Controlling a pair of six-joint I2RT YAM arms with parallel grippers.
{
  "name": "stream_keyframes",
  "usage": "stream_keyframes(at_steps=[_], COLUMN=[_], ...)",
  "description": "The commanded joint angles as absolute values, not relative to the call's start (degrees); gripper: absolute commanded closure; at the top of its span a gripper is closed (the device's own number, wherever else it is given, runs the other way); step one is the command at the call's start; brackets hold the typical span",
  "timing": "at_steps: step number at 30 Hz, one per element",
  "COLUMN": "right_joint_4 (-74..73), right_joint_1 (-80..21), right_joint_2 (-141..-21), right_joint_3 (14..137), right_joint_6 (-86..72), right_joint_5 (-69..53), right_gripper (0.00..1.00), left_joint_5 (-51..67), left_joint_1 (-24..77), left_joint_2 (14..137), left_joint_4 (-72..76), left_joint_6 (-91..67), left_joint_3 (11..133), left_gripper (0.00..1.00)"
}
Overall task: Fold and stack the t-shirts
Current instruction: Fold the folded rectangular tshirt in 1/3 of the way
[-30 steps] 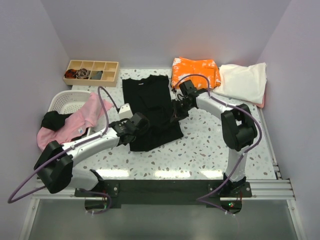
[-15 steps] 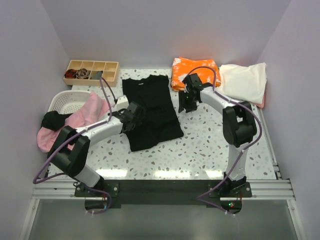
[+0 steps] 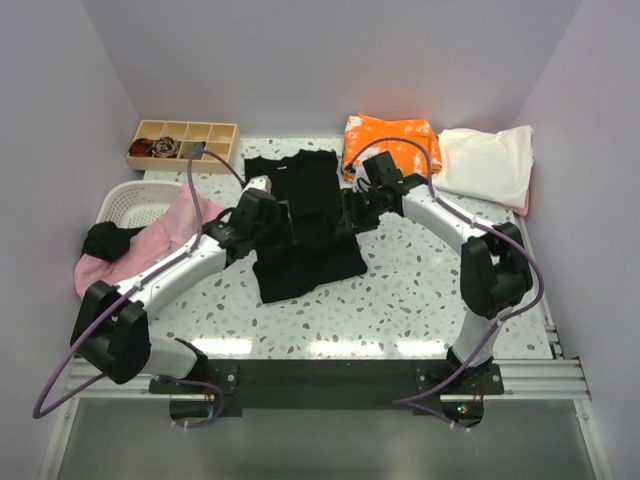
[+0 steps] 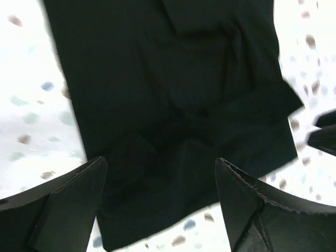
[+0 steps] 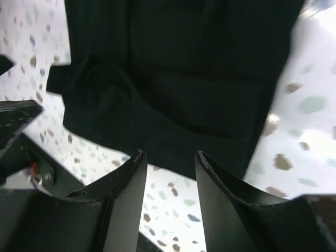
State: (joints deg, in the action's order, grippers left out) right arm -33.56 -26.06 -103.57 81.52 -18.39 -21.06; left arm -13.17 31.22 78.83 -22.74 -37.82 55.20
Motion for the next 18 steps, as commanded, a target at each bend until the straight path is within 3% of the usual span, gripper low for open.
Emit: stream_keyframes(at_steps=[1, 10, 18], right_joint_4=[-33.6, -33.0, -35.1], right_joint_1=[-27.9, -29.8, -30.6], right_joint_2=[-102.1, -104.0, -108.5], right_joint_3=[78.1, 77.3, 80.1], right_joint_6=[-20.4, -21.6, -20.6], right_joint_5=[-28.3, -29.1, -26.0], right_gripper=[0.55, 0.56, 0.56], left_joint_5=[3.2, 10.8, 10.6], left_joint_1=[31.4, 31.4, 31.4], left_joint_2=[77.6, 80.9, 85.3], left_joint_4=[-23.4, -24.1, -24.1], left_joint_6=[-36.6, -35.9, -34.6], left_joint_3=[52.5, 52.1, 52.7], left_gripper=[0.13, 0.16, 0.17])
